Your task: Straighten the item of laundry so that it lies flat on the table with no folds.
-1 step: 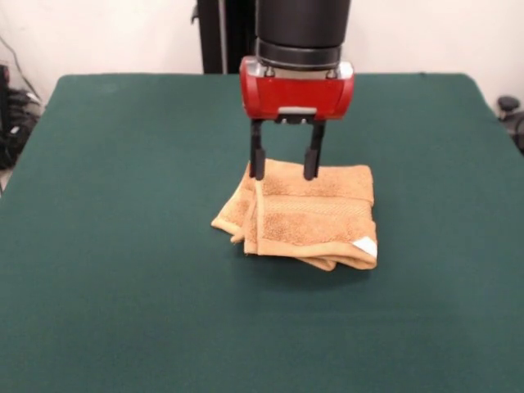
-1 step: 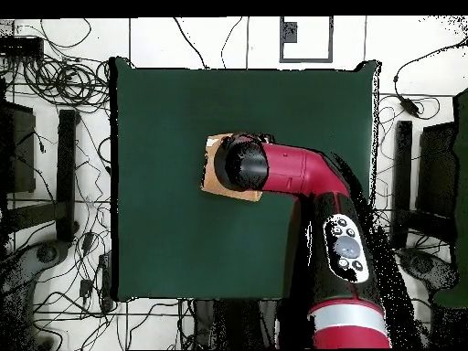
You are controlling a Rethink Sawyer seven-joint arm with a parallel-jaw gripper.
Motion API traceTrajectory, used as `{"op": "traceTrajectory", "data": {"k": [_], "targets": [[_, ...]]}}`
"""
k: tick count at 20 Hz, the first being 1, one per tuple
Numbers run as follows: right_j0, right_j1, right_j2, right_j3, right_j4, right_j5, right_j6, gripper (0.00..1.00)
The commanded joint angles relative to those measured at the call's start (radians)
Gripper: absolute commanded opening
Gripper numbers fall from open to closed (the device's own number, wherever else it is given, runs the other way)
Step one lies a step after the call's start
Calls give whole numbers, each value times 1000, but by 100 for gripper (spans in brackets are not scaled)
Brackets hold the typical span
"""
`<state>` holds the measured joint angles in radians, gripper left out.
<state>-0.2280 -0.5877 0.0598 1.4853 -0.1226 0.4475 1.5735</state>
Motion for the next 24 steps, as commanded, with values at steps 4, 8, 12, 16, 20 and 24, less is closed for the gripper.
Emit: {"op": "traceTrajectory", "data": {"k": [4,8,12,16,20,24], "targets": [[-69,148,114,43,-12,1,45,100],[-82,151,127,58,-21,-23,45,100],[-89,157,134,65,-25,-38,50,100],[-88,164,137,68,-25,-51,59,100],[-86,160,135,72,-25,-50,63,100],[-86,159,136,74,-25,-51,63,100]]}}
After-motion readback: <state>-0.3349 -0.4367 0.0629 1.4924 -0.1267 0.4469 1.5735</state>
